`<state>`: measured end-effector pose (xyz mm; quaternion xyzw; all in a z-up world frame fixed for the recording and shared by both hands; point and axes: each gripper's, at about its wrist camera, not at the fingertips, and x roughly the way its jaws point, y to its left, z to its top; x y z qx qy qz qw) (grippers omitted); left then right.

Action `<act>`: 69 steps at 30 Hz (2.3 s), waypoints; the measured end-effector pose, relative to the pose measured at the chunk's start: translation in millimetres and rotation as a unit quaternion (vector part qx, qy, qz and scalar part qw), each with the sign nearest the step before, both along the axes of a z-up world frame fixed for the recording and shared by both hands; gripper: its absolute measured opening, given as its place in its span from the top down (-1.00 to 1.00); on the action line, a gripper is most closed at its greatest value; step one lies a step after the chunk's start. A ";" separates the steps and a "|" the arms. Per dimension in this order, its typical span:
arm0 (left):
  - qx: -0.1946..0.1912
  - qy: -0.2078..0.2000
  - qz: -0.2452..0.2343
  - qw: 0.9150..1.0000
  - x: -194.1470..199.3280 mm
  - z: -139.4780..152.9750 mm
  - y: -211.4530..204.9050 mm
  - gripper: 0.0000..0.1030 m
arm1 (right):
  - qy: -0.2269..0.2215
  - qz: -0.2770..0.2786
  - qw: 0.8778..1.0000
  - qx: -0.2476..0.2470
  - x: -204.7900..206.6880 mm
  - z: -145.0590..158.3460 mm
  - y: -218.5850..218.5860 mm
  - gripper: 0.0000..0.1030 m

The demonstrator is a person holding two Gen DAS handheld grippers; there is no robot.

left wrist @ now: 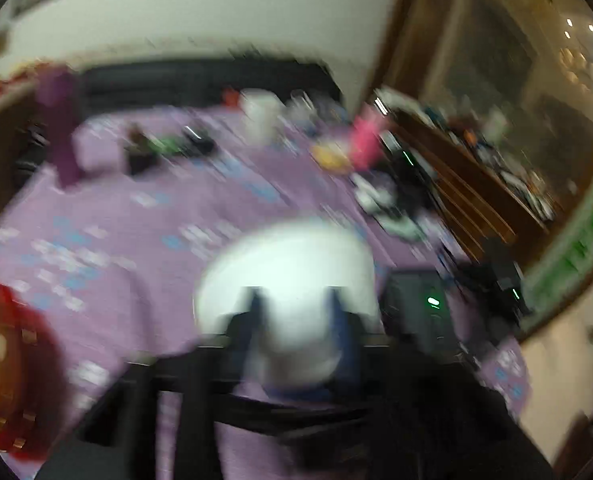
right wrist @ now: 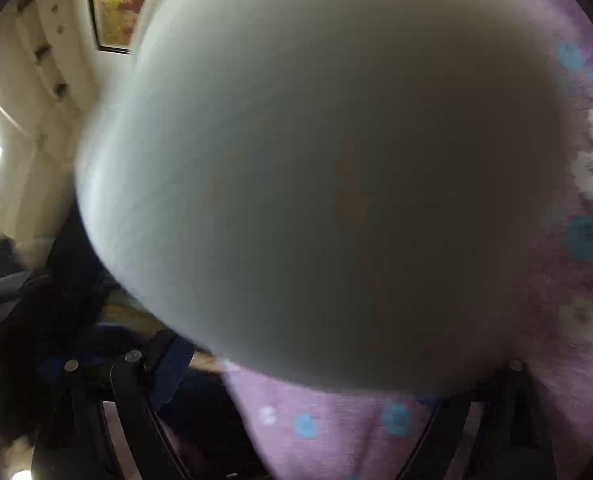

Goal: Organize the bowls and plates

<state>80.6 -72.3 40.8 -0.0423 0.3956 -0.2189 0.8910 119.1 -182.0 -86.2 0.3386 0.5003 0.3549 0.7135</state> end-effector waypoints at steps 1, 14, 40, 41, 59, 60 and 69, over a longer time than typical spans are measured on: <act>-0.025 0.019 -0.017 0.999 -0.9 -7.7 -4.7 0.11 | -0.014 -0.022 0.998 -0.060 -6.7 5.2 -1.0 -0.78; -0.032 0.063 -0.014 0.997 -29.7 -28.7 30.4 -0.44 | -0.119 -0.041 0.975 -0.185 -74.5 48.5 -15.8 -0.79; -0.040 0.141 0.129 0.981 58.4 -97.4 63.1 -0.62 | -0.158 -0.076 0.896 -0.407 83.4 42.1 -29.8 -1.00; -0.042 0.142 0.127 0.981 58.2 -97.2 63.8 -0.62 | -0.137 -0.074 0.909 -0.387 87.9 40.8 -36.6 -1.00; -0.063 0.130 0.177 0.973 67.2 -80.1 111.9 -0.62 | -0.096 -0.124 0.958 -0.241 44.4 35.2 -55.0 0.03; -0.055 0.130 0.180 0.973 73.7 -80.1 109.4 -0.62 | -0.093 -0.144 0.951 -0.258 48.0 33.7 -57.6 0.03; -0.062 0.152 0.243 0.956 124.6 -97.3 121.3 -0.62 | -0.002 -0.213 0.972 -0.097 96.2 -15.6 -93.1 0.02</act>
